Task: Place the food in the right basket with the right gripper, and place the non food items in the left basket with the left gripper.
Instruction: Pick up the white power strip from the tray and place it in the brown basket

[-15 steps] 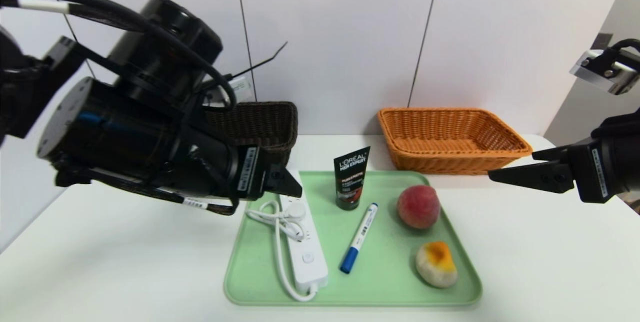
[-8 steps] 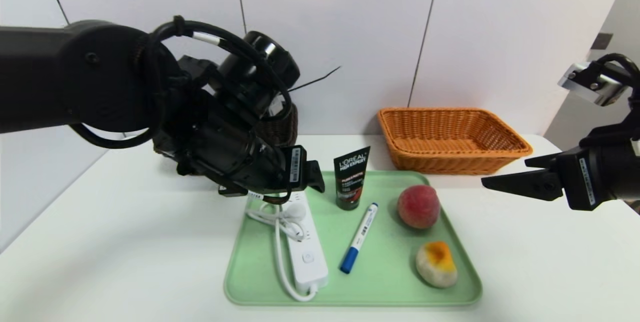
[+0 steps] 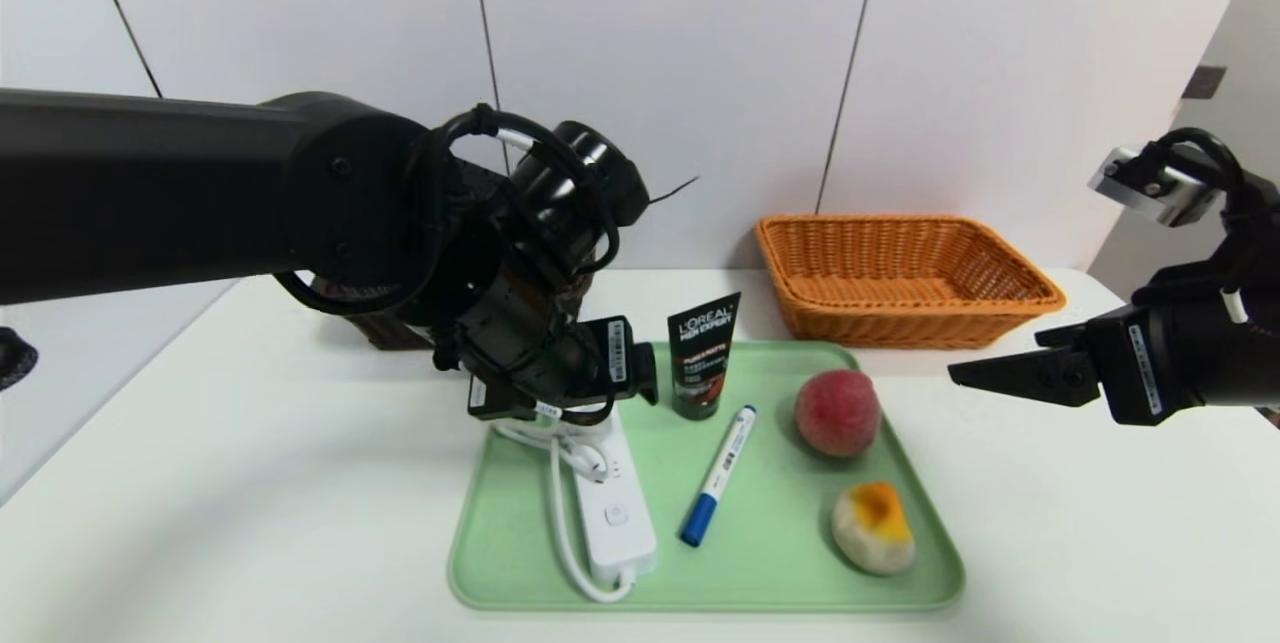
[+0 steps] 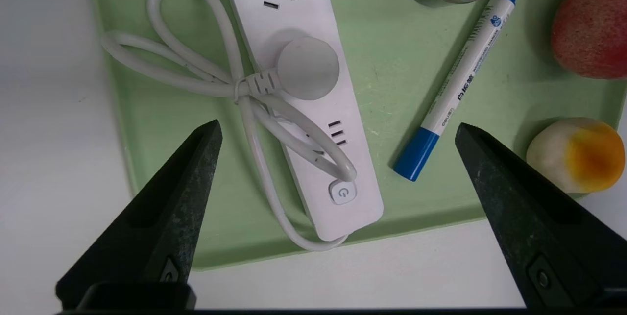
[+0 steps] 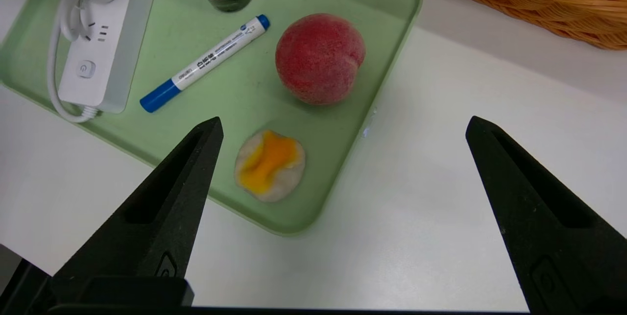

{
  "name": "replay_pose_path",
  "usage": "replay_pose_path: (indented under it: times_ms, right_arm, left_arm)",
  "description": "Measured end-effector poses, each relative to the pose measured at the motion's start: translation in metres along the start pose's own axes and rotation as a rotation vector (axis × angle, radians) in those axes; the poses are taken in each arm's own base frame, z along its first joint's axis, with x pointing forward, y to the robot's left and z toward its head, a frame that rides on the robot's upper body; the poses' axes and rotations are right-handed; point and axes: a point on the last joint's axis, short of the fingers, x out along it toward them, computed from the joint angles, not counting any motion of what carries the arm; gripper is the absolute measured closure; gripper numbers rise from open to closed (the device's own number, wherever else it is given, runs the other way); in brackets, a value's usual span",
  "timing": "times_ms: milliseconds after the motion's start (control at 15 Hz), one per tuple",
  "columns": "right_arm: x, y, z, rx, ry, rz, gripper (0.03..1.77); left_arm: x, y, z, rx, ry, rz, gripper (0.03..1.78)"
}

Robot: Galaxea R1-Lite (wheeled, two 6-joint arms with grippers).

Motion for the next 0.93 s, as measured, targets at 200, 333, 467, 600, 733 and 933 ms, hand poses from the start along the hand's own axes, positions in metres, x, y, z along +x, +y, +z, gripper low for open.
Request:
replay_pose_path:
  times_ms: [200, 333, 467, 600, 733, 933]
  right_arm:
    - [0.004, -0.001, 0.000, 0.014, -0.002, -0.002, 0.09]
    - [0.006, -0.001, 0.000, 0.012, -0.014, -0.004, 0.09]
    - [0.007, -0.002, -0.001, 0.015, -0.008, -0.004, 0.09]
    - [0.008, -0.002, -0.002, 0.017, -0.002, -0.005, 0.09]
    - [0.009, -0.003, -0.003, 0.018, 0.001, -0.006, 0.09]
    - [0.008, -0.004, -0.003, 0.021, 0.000, -0.012, 0.09]
  left_arm:
    - [0.011, 0.000, 0.000, -0.014, -0.006, 0.048, 0.12]
    - [0.018, -0.001, -0.001, -0.021, -0.005, 0.069, 0.12]
    - [0.020, -0.001, -0.001, -0.027, -0.004, 0.075, 0.12]
    - [0.018, -0.003, 0.003, -0.031, -0.020, 0.063, 0.12]
    - [0.017, -0.007, 0.009, -0.031, -0.044, 0.053, 0.12]
    - [0.019, -0.011, 0.014, -0.029, -0.058, 0.081, 0.12]
